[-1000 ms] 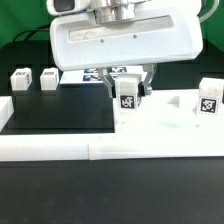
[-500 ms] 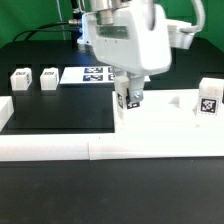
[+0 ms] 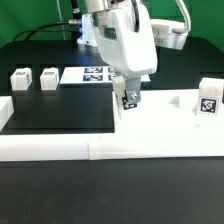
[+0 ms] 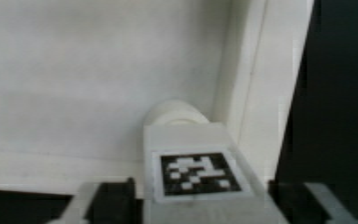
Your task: Assemble square table
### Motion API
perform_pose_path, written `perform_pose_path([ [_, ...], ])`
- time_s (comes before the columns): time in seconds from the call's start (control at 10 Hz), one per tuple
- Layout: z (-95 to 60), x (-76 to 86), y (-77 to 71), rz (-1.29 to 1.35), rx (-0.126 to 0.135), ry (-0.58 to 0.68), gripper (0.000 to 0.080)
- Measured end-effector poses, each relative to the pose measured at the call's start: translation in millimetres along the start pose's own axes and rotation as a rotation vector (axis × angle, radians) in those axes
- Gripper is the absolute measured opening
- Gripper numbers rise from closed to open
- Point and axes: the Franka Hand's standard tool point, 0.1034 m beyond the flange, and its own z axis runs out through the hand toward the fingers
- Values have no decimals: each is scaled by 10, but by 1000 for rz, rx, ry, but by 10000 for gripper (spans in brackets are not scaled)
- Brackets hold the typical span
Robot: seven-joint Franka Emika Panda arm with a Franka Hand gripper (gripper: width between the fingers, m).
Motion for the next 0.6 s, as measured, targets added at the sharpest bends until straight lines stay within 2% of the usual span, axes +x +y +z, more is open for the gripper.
perform_pose_path([
  [0.1,-12,7,0,-182,-3,-2,564],
  [0.2,2,9,6,-204,-3,-1,632],
  [0.4,3,14,9,-350,-5,0,644],
  [0.5,-1,33,15,-530,-13,6,649],
  [0.6,-14,83,24,-833,-34,15,649],
])
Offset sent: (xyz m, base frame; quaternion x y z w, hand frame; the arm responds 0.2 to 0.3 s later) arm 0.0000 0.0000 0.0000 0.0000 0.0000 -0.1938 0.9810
